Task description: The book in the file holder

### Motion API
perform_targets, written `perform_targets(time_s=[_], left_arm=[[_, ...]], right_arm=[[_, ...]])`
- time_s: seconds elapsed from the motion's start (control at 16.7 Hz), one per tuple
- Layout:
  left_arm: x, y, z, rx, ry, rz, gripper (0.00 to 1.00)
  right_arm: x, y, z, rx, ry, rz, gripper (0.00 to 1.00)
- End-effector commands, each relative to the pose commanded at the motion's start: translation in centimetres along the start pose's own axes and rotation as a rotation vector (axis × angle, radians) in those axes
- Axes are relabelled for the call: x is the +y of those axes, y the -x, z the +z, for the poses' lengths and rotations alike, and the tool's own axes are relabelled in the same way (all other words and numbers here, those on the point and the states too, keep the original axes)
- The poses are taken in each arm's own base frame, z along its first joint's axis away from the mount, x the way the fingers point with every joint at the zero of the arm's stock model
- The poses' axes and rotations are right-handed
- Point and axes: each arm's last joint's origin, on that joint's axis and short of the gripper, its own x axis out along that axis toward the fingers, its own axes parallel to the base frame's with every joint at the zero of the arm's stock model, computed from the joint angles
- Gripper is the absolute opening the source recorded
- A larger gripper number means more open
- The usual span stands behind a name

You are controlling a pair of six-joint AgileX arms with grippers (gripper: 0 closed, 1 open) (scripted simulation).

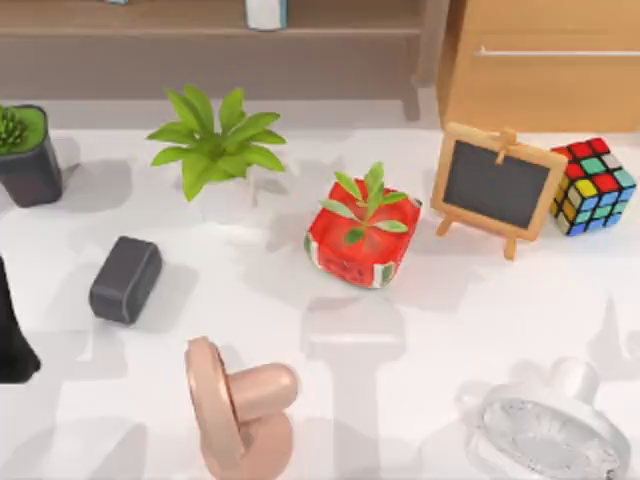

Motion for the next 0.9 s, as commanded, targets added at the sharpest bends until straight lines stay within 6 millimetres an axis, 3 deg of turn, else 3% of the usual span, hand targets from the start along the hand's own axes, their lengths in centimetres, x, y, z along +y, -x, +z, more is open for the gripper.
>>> perform_targets(time_s=[0.18,0.36,0.6,0.9], left_arm=[[0.0,0.0,0.0,0.0,0.0,0.0,1.0],[0.0,0.0,0.0,0.0,0.0,0.0,1.0],[0.0,0.0,0.0,0.0,0.0,0.0,1.0],[0.0,0.0,0.0,0.0,0.0,0.0,1.0]], right_arm=[[0.1,0.0,0.2,0.001,0.003,0.003,1.0],[0.5,-0.2,2.1,0.001,0.016,0.013,1.0],[2.0,-1.7,7.7,-0.004,0.038,0.043,1.0],[6.4,-7.5,15.4,0.006,0.069,0.062,1.0]])
